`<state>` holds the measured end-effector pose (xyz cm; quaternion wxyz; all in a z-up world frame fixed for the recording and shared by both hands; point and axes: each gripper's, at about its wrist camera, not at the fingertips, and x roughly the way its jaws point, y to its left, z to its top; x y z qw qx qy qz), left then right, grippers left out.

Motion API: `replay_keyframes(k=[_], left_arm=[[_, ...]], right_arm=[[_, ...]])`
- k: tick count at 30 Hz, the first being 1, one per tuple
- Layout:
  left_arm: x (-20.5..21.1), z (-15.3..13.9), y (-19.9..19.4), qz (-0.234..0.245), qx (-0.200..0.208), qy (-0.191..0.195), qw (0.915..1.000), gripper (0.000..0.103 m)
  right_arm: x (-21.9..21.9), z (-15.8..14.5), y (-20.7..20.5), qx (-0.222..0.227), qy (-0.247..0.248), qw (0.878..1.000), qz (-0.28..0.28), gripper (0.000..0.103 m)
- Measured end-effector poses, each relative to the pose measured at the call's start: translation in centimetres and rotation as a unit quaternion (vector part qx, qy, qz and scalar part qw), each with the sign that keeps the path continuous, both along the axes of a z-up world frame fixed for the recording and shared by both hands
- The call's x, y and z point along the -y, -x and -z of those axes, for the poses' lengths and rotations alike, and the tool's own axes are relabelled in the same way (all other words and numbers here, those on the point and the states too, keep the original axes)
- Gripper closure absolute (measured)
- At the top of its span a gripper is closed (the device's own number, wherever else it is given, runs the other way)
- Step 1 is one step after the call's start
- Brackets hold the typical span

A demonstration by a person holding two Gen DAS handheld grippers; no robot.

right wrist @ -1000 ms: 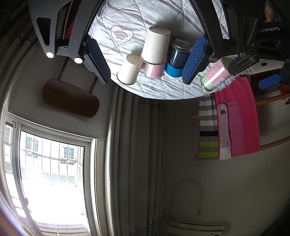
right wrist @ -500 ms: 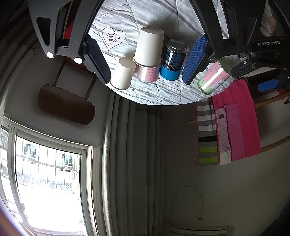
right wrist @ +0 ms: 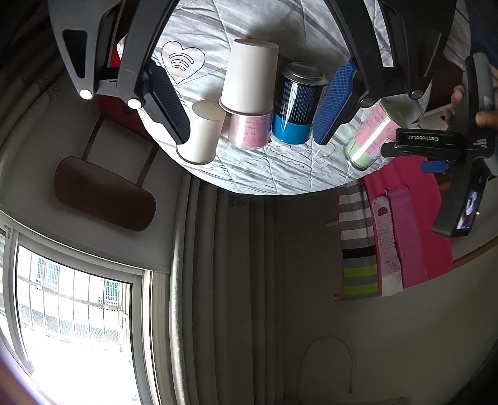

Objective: Flip cup upright
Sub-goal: 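Grasp the pink-and-green canister lying on its side with the left gripper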

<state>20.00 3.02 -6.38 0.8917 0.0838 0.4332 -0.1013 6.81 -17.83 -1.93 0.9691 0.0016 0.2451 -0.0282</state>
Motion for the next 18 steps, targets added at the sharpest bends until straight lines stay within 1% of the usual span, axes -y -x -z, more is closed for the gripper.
replay_keyframes(k=[2, 4, 5, 8, 10, 11, 12, 14, 18], left_arm=[[0.2, 1.9, -2.0, -0.003, -0.036, -0.019, 0.9992, 0.000], [0.2, 3.6, -3.4, 0.003, -0.058, -0.037, 0.9976, 0.000], [0.3, 4.1, -3.6, 0.005, -0.066, -0.039, 0.9970, 0.000], [0.3, 5.6, -4.6, 0.009, -0.083, -0.027, 0.9962, 0.001], [0.2, 6.3, -4.7, 0.011, -0.094, -0.016, 0.9953, 0.013], [0.3, 6.5, -4.8, 0.018, -0.104, -0.011, 0.9943, 0.025], [0.3, 6.9, -4.9, 0.022, -0.115, -0.005, 0.9931, 0.030], [0.3, 7.3, -5.1, 0.023, -0.123, 0.000, 0.9921, 0.032], [0.5, 6.9, -4.3, 0.029, -0.117, 0.000, 0.9927, 0.032]], right_arm=[[-0.1, 0.1, -0.3, -0.002, 0.001, 1.000, -0.002, 0.021], [-0.3, 0.3, -0.6, -0.005, 0.006, 1.000, -0.002, 0.021], [-0.4, 0.4, -0.8, -0.006, 0.008, 1.000, -0.002, 0.021], [-0.6, 0.8, -1.3, -0.013, 0.010, 1.000, -0.004, 0.021], [-0.8, 1.1, -1.7, -0.019, 0.011, 1.000, -0.005, 0.021], [-0.8, 1.2, -1.9, -0.022, 0.012, 1.000, -0.005, 0.021], [-0.9, 1.3, -1.9, -0.024, 0.013, 1.000, -0.004, 0.021], [-1.0, 1.4, -2.1, -0.028, 0.015, 0.999, -0.004, 0.021], [-1.4, 1.6, -2.2, -0.035, 0.019, 0.999, -0.005, 0.021]])
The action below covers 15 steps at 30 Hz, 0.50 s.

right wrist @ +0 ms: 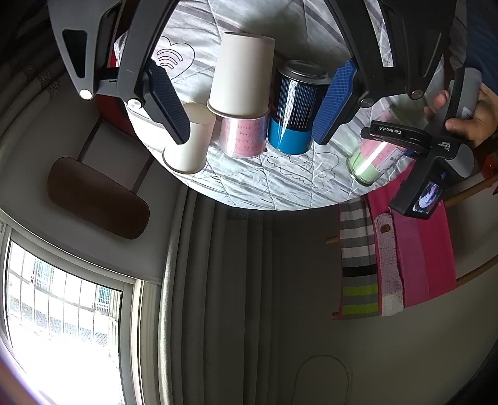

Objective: Flip cup upright
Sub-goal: 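Grasp the pink-and-green canister lying on its side with the left gripper, then lift the canister with the left gripper toward the right gripper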

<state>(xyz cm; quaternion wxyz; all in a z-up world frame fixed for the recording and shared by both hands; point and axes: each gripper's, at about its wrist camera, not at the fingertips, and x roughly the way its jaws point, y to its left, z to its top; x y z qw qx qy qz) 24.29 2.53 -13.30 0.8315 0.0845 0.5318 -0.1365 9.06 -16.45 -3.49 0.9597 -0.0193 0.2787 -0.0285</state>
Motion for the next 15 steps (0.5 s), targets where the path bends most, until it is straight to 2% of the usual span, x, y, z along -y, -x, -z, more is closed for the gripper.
replay_keyframes(k=[7, 15], left_arm=[[-0.1, -1.1, 2.9, 0.006, -0.008, 0.022, 0.9997, 0.032], [1.5, -1.4, 8.9, 0.020, -0.009, 0.050, 0.9985, 0.032]], right_arm=[[-0.6, 0.1, 0.2, -0.010, 0.002, 1.000, -0.003, 0.021], [-1.2, 0.4, 1.1, -0.024, 0.008, 1.000, -0.005, 0.020]])
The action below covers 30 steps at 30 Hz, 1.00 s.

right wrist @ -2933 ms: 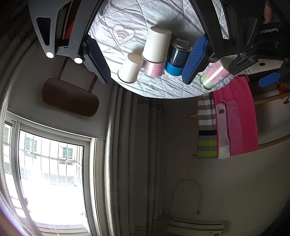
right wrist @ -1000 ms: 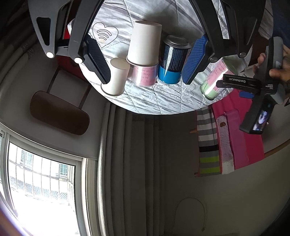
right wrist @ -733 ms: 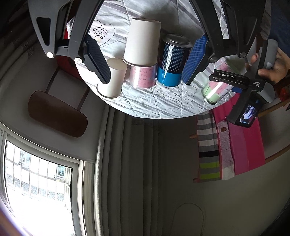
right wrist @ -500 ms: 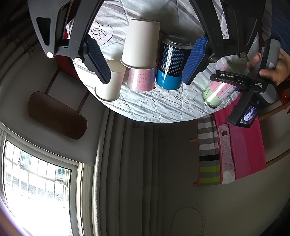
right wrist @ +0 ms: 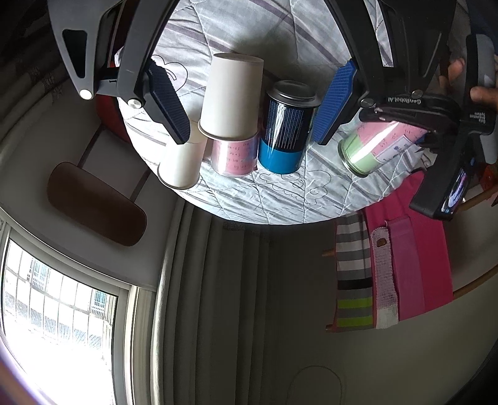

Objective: Flip cup upright
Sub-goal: 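Lift the canister with the left gripper toward the right gripper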

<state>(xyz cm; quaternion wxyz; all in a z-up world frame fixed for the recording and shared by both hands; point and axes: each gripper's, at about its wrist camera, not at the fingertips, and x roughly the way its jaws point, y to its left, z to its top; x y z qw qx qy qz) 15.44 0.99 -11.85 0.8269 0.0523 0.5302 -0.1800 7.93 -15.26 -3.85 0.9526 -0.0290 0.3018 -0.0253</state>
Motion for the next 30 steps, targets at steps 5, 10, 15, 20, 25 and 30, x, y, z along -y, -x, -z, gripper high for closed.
replay_keyframes(k=[5, 10, 15, 20, 25, 30], left_arm=[[1.2, 0.7, 2.9, 0.007, -0.009, 0.027, 0.9996, 0.032], [1.3, 0.9, 4.7, 0.010, 0.002, 0.015, 0.9998, 0.030], [0.0, -0.7, 7.1, 0.005, 0.027, 0.027, 0.9992, 0.022], [-1.9, -1.9, 10.8, 0.021, 0.043, 0.034, 0.9983, 0.018], [-4.7, -2.9, 12.3, 0.027, 0.055, 0.021, 0.9979, 0.016], [-8.5, -3.9, 11.6, -0.007, 0.074, 0.008, 0.9972, 0.010]], right_arm=[[0.0, -0.2, 0.6, -0.006, 0.003, 1.000, 0.003, 0.020], [-0.5, 0.1, 0.5, -0.024, 0.006, 1.000, -0.004, 0.020], [-0.8, 0.2, -0.4, -0.060, -0.027, 0.998, -0.017, 0.020], [-2.4, 0.0, -1.3, -0.102, -0.061, 0.992, -0.030, 0.020], [-4.3, 0.7, -2.7, -0.165, -0.107, 0.980, -0.043, 0.021], [-4.8, 2.1, -3.4, -0.215, -0.166, 0.962, -0.041, 0.021]])
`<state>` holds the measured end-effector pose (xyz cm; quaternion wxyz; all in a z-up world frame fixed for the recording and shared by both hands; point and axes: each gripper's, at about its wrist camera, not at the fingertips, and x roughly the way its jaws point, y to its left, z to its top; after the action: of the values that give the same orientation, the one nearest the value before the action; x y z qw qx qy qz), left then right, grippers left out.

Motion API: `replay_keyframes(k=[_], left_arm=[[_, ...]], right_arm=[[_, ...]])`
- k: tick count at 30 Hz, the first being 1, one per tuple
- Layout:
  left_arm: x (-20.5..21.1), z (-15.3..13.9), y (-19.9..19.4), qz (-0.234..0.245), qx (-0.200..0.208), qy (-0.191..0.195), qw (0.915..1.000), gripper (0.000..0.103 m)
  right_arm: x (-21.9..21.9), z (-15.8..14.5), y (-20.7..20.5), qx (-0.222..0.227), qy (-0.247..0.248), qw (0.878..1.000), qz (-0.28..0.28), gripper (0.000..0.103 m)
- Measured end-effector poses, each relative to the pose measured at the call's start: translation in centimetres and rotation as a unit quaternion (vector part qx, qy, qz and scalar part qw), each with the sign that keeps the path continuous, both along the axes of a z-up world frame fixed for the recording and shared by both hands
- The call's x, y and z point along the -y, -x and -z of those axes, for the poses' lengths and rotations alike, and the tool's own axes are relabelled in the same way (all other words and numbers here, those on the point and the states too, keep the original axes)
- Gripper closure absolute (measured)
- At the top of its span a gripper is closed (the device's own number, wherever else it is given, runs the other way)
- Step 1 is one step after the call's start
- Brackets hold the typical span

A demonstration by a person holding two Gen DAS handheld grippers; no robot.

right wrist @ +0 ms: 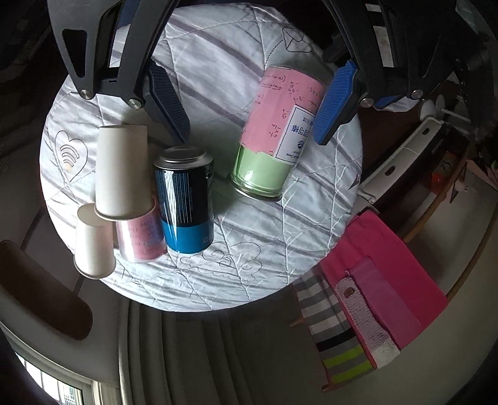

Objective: Flip cup upright
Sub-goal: 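Lift the canister with the left gripper toward the right gripper, then grasp the canister with the right gripper while the left gripper opens and releases it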

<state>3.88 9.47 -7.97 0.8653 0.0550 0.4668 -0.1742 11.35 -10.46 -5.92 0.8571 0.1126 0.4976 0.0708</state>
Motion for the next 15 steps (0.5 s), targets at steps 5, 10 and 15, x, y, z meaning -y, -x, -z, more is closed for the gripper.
replay_keyframes(k=[5, 10, 15], left_arm=[[-3.2, 0.0, -2.3, -0.057, 0.008, 0.009, 0.9983, 0.007], [-4.5, 0.4, -4.7, -0.095, 0.008, 0.019, 0.9953, 0.006], [-4.8, 0.8, -5.7, -0.097, 0.006, 0.029, 0.9949, 0.004]], right_arm=[[0.2, 0.7, 0.2, -0.015, -0.006, 1.000, 0.014, 0.021], [-0.3, 1.1, 0.2, -0.027, -0.004, 1.000, 0.010, 0.021], [-1.1, 1.7, -0.6, -0.041, -0.003, 0.999, 0.004, 0.021]])
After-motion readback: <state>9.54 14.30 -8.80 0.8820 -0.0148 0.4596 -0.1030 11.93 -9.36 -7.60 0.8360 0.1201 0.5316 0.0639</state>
